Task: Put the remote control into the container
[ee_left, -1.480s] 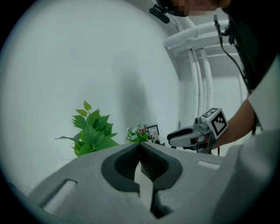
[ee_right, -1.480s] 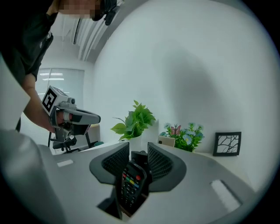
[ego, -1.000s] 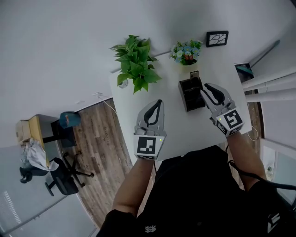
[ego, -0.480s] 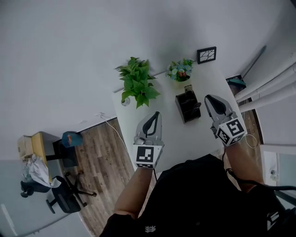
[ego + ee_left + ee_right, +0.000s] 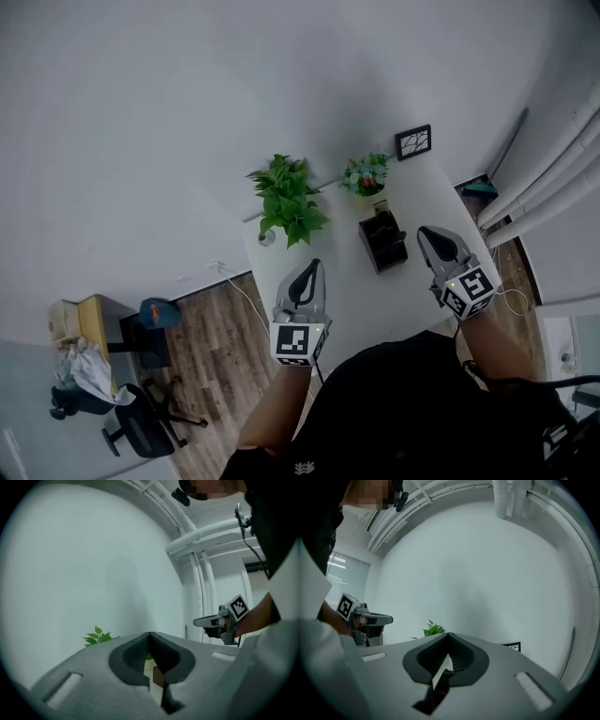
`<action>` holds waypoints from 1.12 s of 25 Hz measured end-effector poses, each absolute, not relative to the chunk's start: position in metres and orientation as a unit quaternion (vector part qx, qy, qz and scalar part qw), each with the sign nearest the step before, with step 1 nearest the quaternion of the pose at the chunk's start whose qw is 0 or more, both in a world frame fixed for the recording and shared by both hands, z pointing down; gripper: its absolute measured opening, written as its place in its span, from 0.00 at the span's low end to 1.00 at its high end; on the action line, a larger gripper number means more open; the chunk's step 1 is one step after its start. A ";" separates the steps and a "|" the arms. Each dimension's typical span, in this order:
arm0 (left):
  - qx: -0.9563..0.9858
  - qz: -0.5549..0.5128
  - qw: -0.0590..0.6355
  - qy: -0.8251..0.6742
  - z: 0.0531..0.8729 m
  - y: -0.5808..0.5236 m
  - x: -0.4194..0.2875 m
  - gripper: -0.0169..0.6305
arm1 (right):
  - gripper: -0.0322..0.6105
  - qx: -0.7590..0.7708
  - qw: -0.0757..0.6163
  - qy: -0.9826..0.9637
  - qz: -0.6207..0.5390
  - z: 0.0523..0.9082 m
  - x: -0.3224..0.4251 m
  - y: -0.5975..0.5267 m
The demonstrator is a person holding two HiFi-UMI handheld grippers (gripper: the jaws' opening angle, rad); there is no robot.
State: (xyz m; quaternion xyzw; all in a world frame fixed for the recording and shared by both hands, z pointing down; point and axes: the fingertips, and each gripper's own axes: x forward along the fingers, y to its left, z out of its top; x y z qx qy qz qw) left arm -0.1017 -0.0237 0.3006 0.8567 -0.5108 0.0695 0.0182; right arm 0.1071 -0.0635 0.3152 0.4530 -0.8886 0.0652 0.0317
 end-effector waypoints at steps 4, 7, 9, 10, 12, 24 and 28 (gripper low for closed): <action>0.853 0.071 0.017 -0.517 0.300 -0.024 -0.108 0.03 | 0.05 0.463 0.045 -0.883 0.068 0.320 0.119 -0.063; 0.850 0.069 0.018 -0.521 0.300 -0.026 -0.110 0.03 | 0.05 0.471 0.053 -0.878 0.070 0.325 0.125 -0.064; 0.850 0.068 0.020 -0.522 0.301 -0.026 -0.108 0.03 | 0.05 0.471 0.053 -0.877 0.071 0.326 0.126 -0.063; 0.850 0.068 0.020 -0.522 0.301 -0.025 -0.108 0.03 | 0.05 0.471 0.054 -0.878 0.071 0.326 0.127 -0.062; 0.849 0.070 0.020 -0.523 0.303 -0.024 -0.108 0.03 | 0.05 0.470 0.056 -0.878 0.071 0.326 0.128 -0.062; 0.847 0.066 0.020 -0.528 0.300 -0.025 -0.110 0.03 | 0.05 0.463 0.050 -0.882 0.073 0.327 0.121 -0.066; 0.848 0.065 0.015 -0.526 0.297 -0.028 -0.110 0.03 | 0.05 0.463 0.052 -0.882 0.072 0.328 0.120 -0.067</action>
